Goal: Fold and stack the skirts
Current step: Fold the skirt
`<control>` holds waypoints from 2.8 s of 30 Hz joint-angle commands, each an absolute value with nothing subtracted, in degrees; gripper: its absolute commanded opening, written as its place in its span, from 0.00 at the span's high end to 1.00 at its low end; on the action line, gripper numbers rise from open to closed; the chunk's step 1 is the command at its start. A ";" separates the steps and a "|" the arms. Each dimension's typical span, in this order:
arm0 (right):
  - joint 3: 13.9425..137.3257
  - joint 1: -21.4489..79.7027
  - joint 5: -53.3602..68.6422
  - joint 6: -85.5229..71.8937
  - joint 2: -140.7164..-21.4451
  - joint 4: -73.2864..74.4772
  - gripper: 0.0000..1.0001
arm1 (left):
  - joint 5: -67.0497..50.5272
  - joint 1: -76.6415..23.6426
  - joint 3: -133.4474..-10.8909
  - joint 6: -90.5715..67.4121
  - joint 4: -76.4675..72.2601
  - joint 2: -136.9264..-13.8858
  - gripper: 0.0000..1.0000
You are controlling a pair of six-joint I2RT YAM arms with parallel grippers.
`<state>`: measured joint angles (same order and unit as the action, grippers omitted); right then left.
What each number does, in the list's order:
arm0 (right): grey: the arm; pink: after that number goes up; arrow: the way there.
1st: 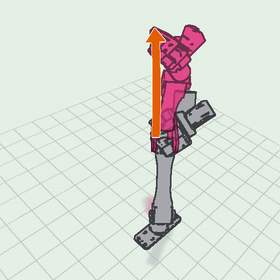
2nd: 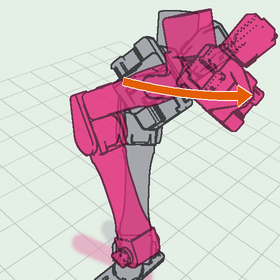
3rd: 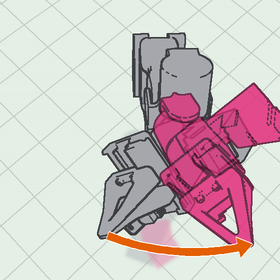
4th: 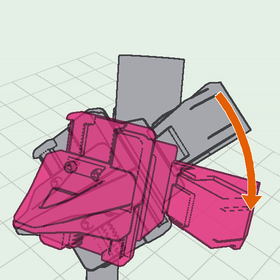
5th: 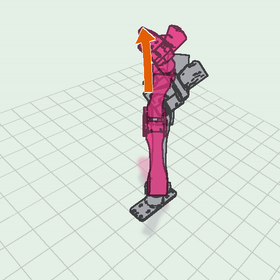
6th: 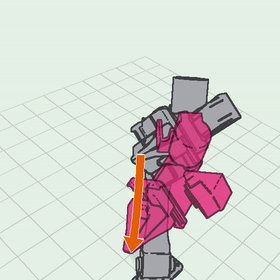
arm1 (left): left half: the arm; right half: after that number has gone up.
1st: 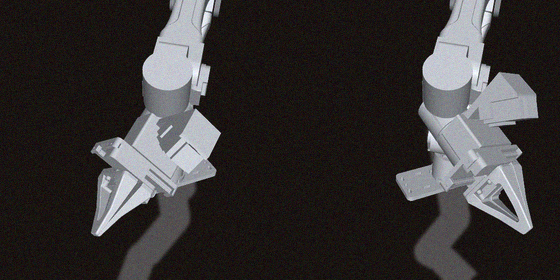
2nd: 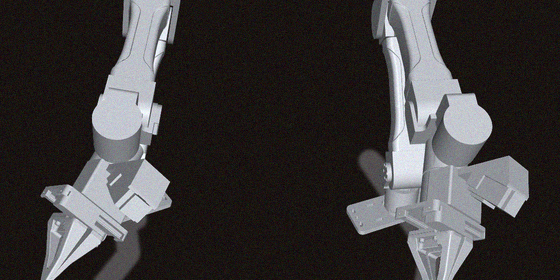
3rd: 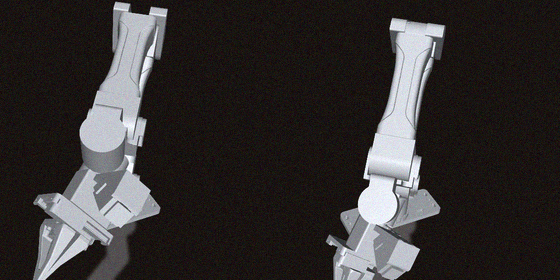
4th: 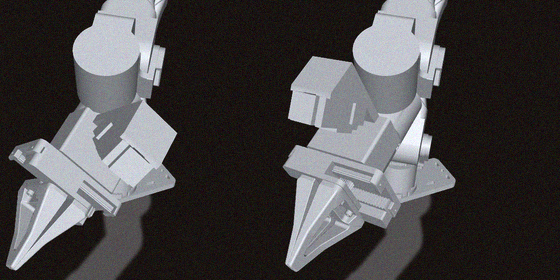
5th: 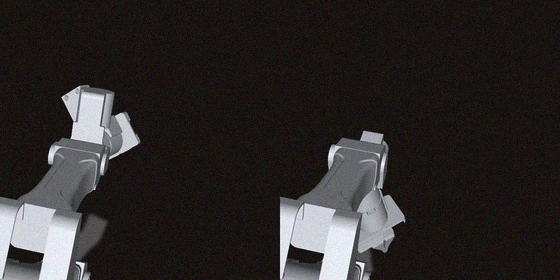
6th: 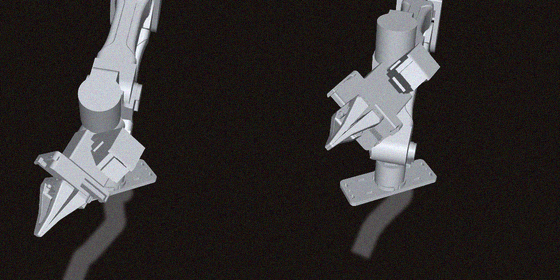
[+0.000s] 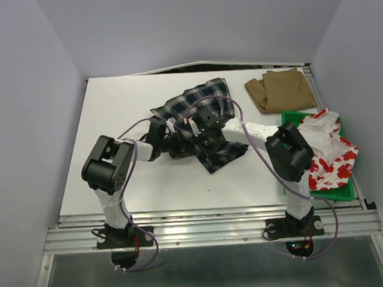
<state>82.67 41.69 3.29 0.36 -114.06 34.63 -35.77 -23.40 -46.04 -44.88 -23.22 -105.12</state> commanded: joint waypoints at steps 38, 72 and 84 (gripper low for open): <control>84.02 42.19 21.71 -8.70 -118.47 27.78 0.99 | -33.75 -16.97 -51.50 -31.31 -5.67 -98.81 0.70; 79.20 26.64 38.83 -3.70 -99.05 28.83 0.44 | -39.19 -25.21 -52.21 -20.10 -8.16 -80.32 0.62; 66.45 26.10 49.39 -7.38 -112.58 18.46 0.50 | -44.30 -20.04 -51.50 -21.09 -5.80 -104.41 0.95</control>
<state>68.34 26.55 45.15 -6.35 -108.99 24.14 -42.26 -21.56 -52.01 -20.95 -5.87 -103.66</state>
